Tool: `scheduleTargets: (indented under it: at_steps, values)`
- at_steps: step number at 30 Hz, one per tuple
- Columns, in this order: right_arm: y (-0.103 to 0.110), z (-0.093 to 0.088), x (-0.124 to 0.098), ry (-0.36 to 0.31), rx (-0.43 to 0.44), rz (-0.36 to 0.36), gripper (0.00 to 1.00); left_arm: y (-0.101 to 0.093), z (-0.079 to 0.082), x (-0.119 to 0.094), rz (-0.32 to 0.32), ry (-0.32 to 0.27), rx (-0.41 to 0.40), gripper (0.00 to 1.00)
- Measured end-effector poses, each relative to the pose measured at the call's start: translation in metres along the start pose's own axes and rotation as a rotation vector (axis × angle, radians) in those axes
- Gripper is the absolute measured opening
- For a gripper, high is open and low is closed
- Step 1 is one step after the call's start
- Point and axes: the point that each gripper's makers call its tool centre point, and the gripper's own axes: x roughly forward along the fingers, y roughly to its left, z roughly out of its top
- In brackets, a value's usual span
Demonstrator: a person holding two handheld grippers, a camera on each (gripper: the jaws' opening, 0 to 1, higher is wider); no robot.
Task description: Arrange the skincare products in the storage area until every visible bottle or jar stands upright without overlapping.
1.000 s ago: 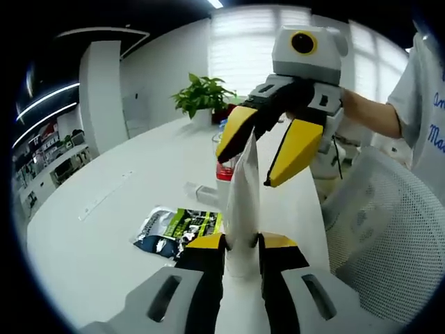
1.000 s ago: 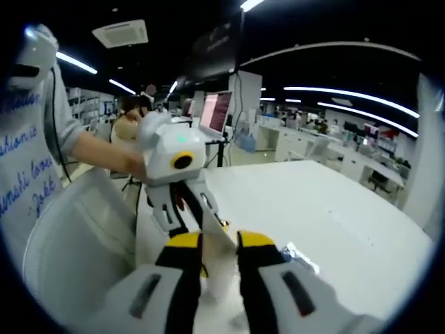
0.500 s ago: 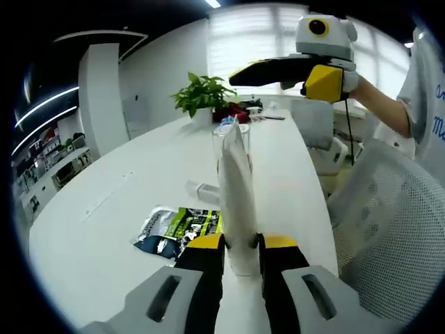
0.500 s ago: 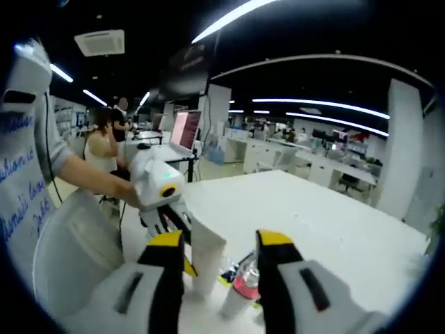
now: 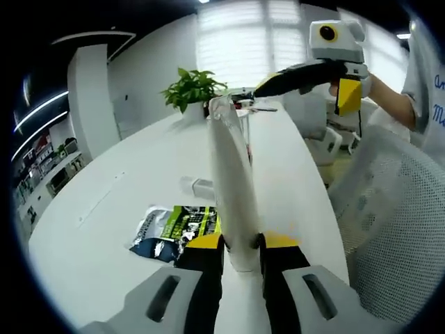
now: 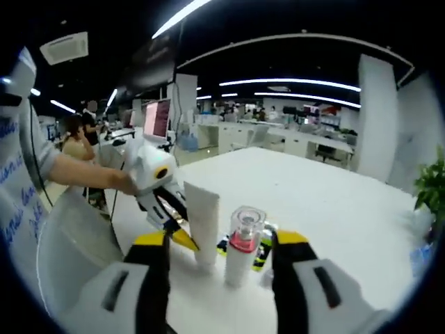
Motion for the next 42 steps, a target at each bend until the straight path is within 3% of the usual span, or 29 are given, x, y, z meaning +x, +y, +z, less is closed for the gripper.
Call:
scheduleTargets:
  at_steps: [16,42]
  values:
    - [-0.002,-0.026,-0.013,0.018,0.121,-0.053,0.66,0.003,0.005,0.012,-0.094,-0.003,0.095,0.17]
    - [-0.001,-0.038,-0.018,0.054,0.124,-0.076,0.66,0.005,0.001,0.021,-0.101,0.017,0.108,0.18]
